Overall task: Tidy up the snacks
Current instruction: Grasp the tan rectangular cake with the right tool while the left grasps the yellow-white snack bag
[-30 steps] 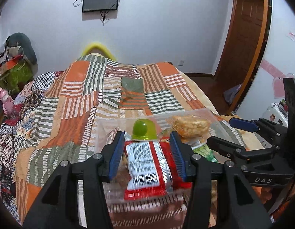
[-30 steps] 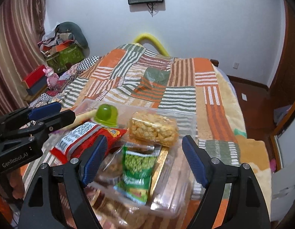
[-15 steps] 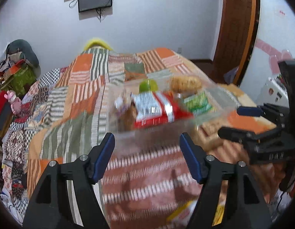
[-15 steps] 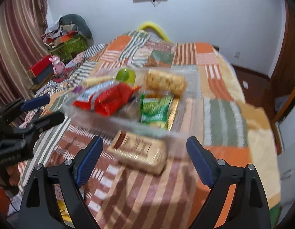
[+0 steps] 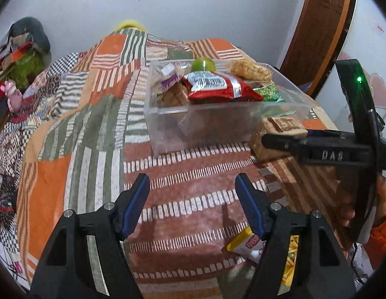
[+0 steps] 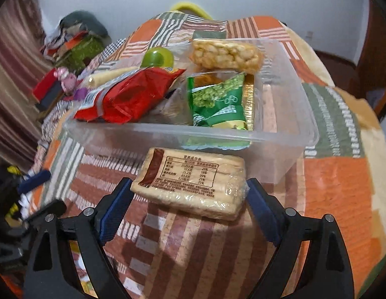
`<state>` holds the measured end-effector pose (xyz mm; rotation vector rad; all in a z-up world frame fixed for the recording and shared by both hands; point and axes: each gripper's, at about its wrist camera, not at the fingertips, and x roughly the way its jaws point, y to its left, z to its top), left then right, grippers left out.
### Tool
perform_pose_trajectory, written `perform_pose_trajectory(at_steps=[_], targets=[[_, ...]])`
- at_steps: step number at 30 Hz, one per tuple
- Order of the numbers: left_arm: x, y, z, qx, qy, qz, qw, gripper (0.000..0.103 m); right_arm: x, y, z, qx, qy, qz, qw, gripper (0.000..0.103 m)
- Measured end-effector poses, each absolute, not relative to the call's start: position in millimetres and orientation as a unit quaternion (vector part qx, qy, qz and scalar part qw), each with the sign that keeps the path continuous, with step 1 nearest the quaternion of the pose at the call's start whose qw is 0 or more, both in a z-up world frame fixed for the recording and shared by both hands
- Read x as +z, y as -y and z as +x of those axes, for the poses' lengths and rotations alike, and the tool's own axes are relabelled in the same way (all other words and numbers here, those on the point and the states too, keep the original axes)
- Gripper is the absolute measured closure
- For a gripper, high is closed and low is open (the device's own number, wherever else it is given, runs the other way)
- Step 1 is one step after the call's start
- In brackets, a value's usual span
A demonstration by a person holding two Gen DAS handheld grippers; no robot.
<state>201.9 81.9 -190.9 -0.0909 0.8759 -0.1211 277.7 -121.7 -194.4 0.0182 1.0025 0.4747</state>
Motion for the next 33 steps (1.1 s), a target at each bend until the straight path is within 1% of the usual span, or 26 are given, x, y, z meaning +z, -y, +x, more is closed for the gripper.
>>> perform_pose_trajectory(at_steps=[1,3,6,18,23,33], targets=[[-192,-82,202,-0.059,-0.426,-0.045,0.902,0.032,-194,124,278,0.226,-0.474,0.015,0.851,0.018],[-194,-81,199,-0.060,-0.431,-0.050,0.899,0.032,-193,128,276,0.235,-0.474,0.022,0.848,0.020],[-194,-78,195,-0.064,-0.437,-0.062,0.895,0.032,-191,131,269,0.233,-0.468,0.018,0.852,0.022],[-194,-45,168,-0.093,-0.464,-0.078,0.877,0.032,-176,164,236,0.224,-0.443,0.006,0.868,0.023],[-202,-29,161,-0.096,-0.481,-0.084,0.867,0.032,-167,179,220,0.218,-0.425,-0.009,0.879,0.022],[-217,-5,164,-0.095,-0.489,-0.077,0.864,0.032,-159,190,195,0.222,-0.404,-0.031,0.887,0.022]])
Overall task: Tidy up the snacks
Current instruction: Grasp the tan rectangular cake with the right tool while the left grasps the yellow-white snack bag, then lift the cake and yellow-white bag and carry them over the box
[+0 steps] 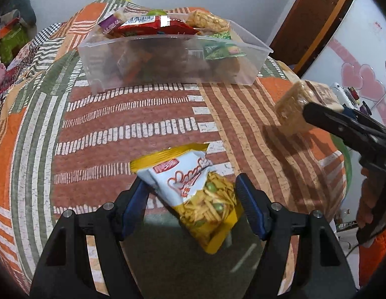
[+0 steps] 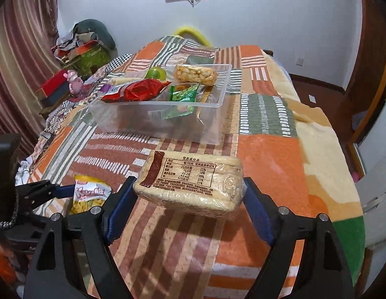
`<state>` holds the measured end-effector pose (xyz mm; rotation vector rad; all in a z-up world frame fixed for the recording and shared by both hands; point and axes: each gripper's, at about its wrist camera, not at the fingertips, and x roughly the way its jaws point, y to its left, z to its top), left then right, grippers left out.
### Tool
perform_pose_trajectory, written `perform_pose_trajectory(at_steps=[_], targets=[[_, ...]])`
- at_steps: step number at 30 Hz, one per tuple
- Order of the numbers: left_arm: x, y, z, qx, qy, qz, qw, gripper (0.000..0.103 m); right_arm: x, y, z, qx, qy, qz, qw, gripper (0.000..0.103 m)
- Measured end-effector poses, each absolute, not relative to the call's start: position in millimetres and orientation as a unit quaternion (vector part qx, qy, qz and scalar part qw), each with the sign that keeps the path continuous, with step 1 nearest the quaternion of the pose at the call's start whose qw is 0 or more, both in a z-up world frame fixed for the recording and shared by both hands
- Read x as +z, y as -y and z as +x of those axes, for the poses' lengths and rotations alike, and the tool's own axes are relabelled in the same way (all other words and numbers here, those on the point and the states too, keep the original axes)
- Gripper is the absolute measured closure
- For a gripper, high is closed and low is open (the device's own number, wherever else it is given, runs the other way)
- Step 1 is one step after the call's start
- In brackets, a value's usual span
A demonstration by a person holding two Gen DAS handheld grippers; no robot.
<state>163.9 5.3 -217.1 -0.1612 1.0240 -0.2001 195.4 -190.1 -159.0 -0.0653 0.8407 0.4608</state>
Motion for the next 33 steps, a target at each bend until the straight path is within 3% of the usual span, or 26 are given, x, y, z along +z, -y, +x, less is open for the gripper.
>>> perform_pose_trajectory(at_steps=[2,3,4,7,33], targets=[[-218,-2,166,-0.097,-0.482,-0.072,0.868,0.044,-159,191,193,0.223,-0.405,-0.027,0.886,0.023],[-218,-1,166,-0.101,-0.480,-0.070,0.868,0.060,-159,192,192,0.222,-0.405,-0.025,0.886,0.022],[-217,-1,166,-0.111,-0.479,-0.073,0.868,0.066,-160,193,192,0.222,-0.406,-0.023,0.886,0.022],[-207,-1,163,-0.116,-0.458,-0.065,0.879,0.071,-159,195,190,0.223,-0.405,-0.019,0.887,0.022],[-112,-37,233,-0.082,-0.327,-0.046,0.940,0.072,-120,156,247,0.238,-0.345,-0.016,0.908,0.027]])
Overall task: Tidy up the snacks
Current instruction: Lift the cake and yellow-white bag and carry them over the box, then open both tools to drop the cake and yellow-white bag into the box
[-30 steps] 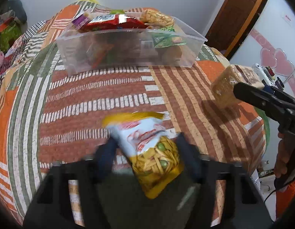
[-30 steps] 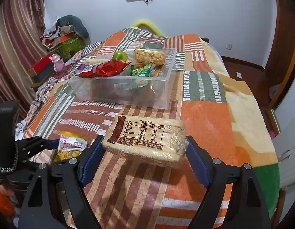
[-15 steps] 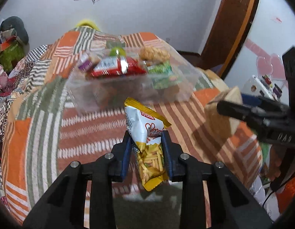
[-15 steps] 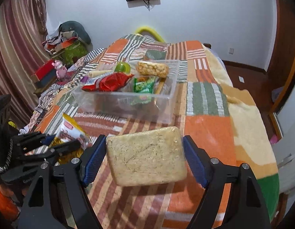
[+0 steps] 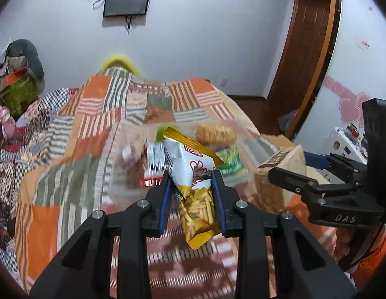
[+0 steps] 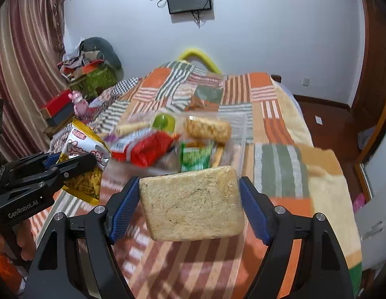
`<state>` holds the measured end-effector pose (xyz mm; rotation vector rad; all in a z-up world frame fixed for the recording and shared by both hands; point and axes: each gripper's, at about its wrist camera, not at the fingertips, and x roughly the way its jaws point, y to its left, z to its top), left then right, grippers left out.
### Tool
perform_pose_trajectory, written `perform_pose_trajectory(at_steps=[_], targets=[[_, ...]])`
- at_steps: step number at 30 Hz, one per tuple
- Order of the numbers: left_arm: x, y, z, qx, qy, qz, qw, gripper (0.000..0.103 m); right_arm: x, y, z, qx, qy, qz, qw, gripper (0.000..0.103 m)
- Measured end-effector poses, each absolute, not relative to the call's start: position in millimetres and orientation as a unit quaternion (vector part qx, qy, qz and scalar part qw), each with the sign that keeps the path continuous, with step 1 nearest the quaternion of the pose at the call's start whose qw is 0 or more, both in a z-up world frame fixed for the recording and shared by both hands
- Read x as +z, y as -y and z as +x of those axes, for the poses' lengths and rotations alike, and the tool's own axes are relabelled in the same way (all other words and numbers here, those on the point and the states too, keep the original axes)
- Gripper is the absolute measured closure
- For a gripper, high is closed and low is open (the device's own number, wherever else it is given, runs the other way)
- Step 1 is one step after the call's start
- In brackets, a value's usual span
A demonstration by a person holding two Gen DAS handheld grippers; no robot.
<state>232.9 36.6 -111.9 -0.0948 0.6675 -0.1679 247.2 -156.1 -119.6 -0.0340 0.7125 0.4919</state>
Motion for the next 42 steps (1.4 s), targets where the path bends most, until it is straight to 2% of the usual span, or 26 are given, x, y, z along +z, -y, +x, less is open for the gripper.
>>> perform_pose_trajectory(at_steps=[8,19,22,26,34,42], targets=[[-105,-39,278,-0.072,-0.317,-0.044,0.945,0.072,-116,138,282,0.237,-0.337,-0.020,0.911,0.027],[-122,-42,320,-0.065,-0.346,-0.060,0.934,0.072,-131,128,315,0.235,-0.358,-0.013,0.904,0.027],[-124,-41,321,-0.056,-0.345,-0.053,0.935,0.069,-131,127,315,0.233,-0.357,-0.021,0.904,0.025],[-119,-43,315,-0.055,-0.338,-0.056,0.938,0.061,-125,133,312,0.232,-0.354,-0.014,0.906,0.025],[-90,-43,277,-0.060,-0.310,-0.051,0.948,0.061,-94,154,290,0.232,-0.322,0.002,0.918,0.024],[-33,-37,205,-0.061,-0.238,-0.035,0.969,0.060,-44,169,233,0.230,-0.260,-0.009,0.938,0.024]])
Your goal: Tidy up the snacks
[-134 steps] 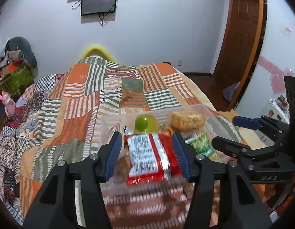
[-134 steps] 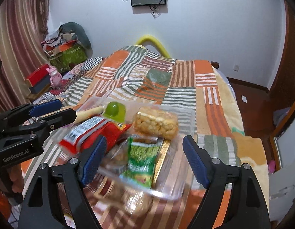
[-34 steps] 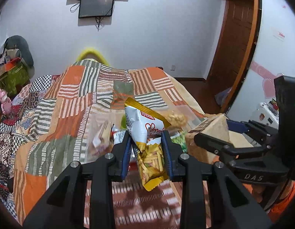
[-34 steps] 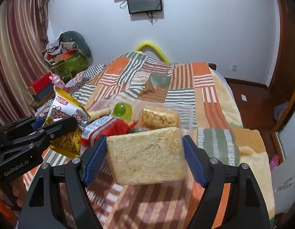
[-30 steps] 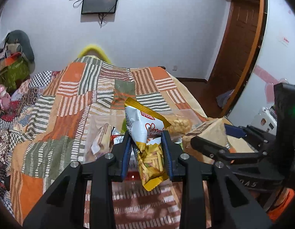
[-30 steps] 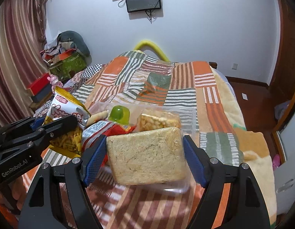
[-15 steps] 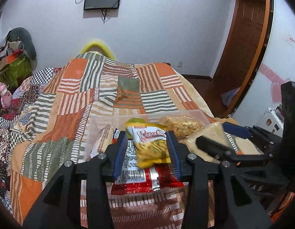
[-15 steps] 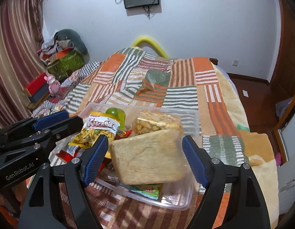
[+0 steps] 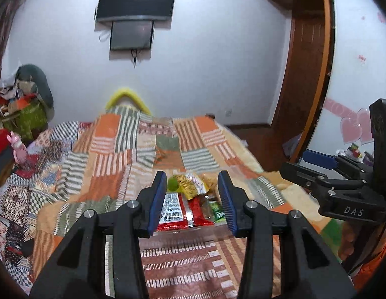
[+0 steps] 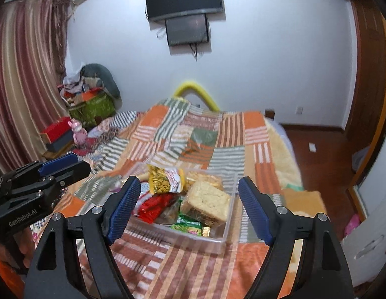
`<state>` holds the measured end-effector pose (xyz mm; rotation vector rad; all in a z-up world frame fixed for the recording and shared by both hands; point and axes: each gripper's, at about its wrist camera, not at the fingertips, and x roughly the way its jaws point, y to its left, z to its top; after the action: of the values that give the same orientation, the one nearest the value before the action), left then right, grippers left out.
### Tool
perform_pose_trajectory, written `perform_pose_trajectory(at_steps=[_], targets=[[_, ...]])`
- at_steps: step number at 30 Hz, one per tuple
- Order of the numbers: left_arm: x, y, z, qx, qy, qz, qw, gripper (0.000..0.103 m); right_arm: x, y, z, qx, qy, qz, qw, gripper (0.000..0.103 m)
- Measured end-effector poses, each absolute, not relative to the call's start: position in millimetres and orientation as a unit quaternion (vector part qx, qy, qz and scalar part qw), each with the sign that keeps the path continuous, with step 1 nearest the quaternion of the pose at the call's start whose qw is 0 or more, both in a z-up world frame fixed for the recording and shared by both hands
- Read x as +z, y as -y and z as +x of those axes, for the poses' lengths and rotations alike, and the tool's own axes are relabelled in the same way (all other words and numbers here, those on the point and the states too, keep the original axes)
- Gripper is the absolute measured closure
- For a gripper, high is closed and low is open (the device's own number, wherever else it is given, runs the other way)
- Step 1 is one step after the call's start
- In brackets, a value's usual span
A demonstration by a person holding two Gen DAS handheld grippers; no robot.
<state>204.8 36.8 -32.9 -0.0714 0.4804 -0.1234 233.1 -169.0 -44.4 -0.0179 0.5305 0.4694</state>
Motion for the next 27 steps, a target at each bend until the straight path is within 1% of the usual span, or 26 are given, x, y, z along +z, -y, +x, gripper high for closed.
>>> perform_pose_trajectory(at_steps=[5,8,10,14,17,18,19,21,24,27], targets=[[1,-36,154,-0.056,-0.183,-0.033,0.981,0.057,-13,178,191,0.234,-0.213,-0.006,0.949,0.024],[15,-34,127,-0.050,-0.155,-0.026,0.986,0.050,0,183,165,0.239,-0.189,-0.002,0.953,0.023],[23,-32,111,-0.048,-0.141,-0.023,0.989,0.044,8,185,149,0.242,-0.174,0.001,0.955,0.019],[29,-26,87,-0.039,-0.124,-0.016,0.991,0.037,12,187,133,0.245,-0.158,0.003,0.957,0.017],[30,-22,75,-0.031,-0.117,-0.013,0.993,0.026,12,187,127,0.244,-0.153,0.003,0.958,0.013],[30,-22,72,-0.029,-0.115,-0.015,0.993,0.017,10,185,127,0.242,-0.152,0.002,0.958,0.009],[29,-22,70,-0.028,-0.113,-0.017,0.993,0.011,9,184,125,0.239,-0.150,0.000,0.959,0.005],[28,-22,66,-0.020,-0.107,-0.019,0.994,0.008,8,182,123,0.233,-0.143,-0.001,0.962,0.000],[26,-22,63,-0.011,-0.106,-0.015,0.994,0.003,7,182,118,0.228,-0.137,-0.006,0.964,0.000],[24,-22,61,-0.010,-0.106,-0.016,0.994,0.001,6,181,116,0.227,-0.139,-0.009,0.964,0.000]])
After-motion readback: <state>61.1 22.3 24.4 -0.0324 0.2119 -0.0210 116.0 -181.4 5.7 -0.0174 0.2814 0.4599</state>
